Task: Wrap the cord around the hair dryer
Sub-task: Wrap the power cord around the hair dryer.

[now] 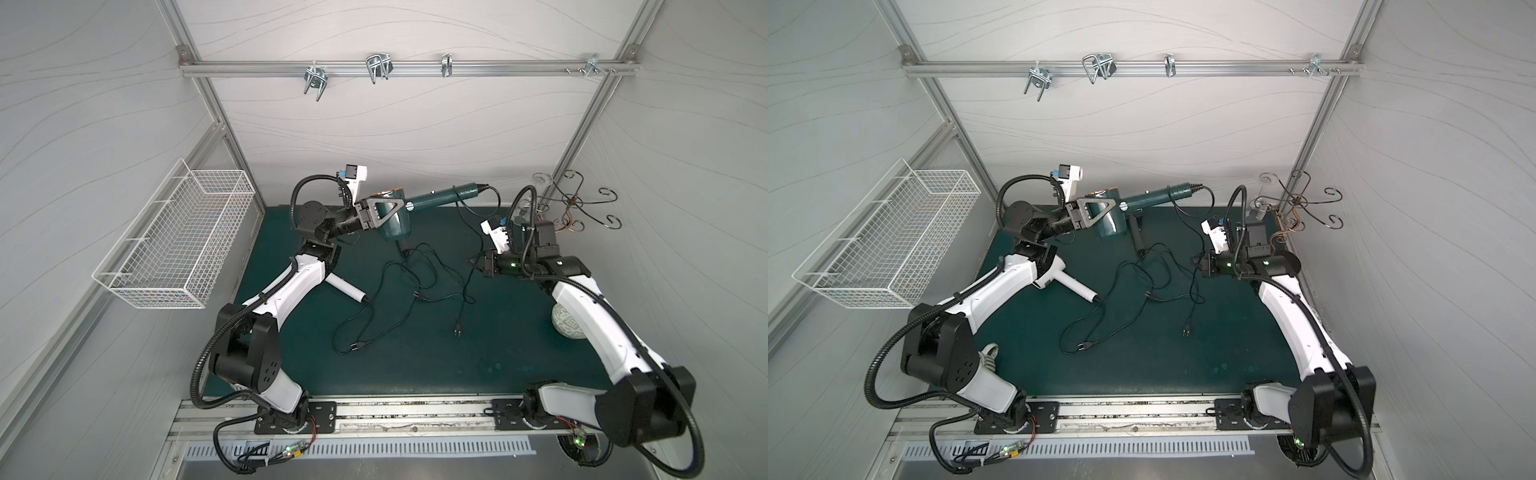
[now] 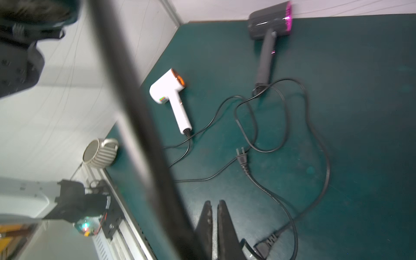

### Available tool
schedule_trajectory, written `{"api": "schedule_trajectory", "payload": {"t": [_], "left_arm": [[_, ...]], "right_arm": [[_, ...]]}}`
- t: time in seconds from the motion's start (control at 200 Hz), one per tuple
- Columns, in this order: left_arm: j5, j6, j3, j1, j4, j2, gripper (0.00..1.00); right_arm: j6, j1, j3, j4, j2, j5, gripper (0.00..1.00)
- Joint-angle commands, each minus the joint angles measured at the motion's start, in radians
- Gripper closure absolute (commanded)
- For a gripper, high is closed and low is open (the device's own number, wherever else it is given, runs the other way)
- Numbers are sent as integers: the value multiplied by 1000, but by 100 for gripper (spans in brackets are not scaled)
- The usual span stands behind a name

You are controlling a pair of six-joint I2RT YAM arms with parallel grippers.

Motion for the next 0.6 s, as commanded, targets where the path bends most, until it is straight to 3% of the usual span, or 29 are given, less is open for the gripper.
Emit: {"api": "schedule_trajectory", "payload": {"t": [0.0,0.335,0.595], "left_arm": [[7,-117,64,21,236,28,100],[-43,-410,90,117,592,124,100],[-101,-429,124,148,614,149,100]], "right_arm": [[138,-38,-74,61,-83,-146,100],[248,-67,-238,132,-194,-175,100],[344,-52,-385,224,-291,-164,100]]}}
